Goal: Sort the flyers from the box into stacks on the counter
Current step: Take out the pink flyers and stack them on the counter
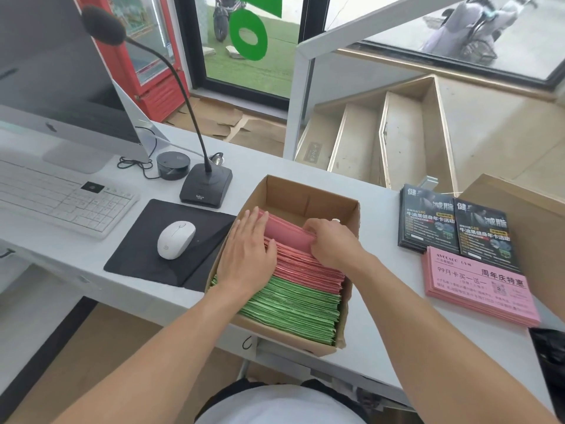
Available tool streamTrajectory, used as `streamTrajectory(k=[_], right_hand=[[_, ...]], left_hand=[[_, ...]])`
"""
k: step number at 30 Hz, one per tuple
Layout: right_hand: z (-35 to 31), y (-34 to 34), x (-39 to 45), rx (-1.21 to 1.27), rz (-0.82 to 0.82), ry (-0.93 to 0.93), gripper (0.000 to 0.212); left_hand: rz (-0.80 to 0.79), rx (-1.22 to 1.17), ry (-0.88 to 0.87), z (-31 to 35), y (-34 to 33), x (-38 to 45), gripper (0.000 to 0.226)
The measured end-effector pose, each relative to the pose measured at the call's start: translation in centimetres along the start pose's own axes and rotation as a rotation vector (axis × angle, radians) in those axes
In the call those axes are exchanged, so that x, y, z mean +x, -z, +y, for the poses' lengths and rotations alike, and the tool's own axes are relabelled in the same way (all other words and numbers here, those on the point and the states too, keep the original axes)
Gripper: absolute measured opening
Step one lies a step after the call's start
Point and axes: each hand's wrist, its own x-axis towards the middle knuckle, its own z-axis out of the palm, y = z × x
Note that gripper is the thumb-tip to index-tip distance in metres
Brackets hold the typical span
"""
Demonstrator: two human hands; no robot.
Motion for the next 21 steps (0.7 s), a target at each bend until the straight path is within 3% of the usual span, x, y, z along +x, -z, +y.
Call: streamTrajectory(k=[3,6,9,11,13,14,15,17,19,21], right_hand=[[-0.5,0.0,-0.5,-0.038,0.092,-0.008,0.046],[-0.4,1.5,-1.8,0.008,0.295,0.025,0.035],[1.0,3.9,-3.8,0.337,0.454,0.103,0.030],[2.3,5.2,-5.4,0.592,0.511,0.174,0.034],[3.3,6.2,-6.8,0.755,0.541,0.227,0.036],[3.9,6.4,-7.3,0.807,0.544,0.241,0.035],[4.5,6.6,-7.8,0.828,0.545,0.246,0.034],[6.0,6.4,-8.7,0.814,0.536,0.212,0.035],[7.9,5.9,-9.7,0.794,0.532,0.120,0.033],[9.9,5.8,-11.3,0.964,0.557,-0.022,0.032]], left_hand=[[0.092,-0.208,0.046,0.1,0.7,-0.4,0.066],[0.242,-0.635,0.169,0.7,2.6,-0.7,0.051],[0.331,-1.034,0.353,1.9,4.6,0.8,0.039],[0.087,-1.290,0.528,2.5,5.4,2.9,0.050],[-0.478,-1.451,0.622,4.0,5.9,4.2,0.069],[-0.763,-1.460,0.590,5.1,5.8,4.2,0.075],[-0.950,-1.453,0.525,6.6,5.6,3.9,0.073],[-1.017,-1.459,0.436,9.8,4.6,3.3,0.045],[-0.907,-1.457,0.500,13.0,3.4,2.5,0.030],[-0.795,-1.495,0.559,15.4,1.8,2.0,0.025]])
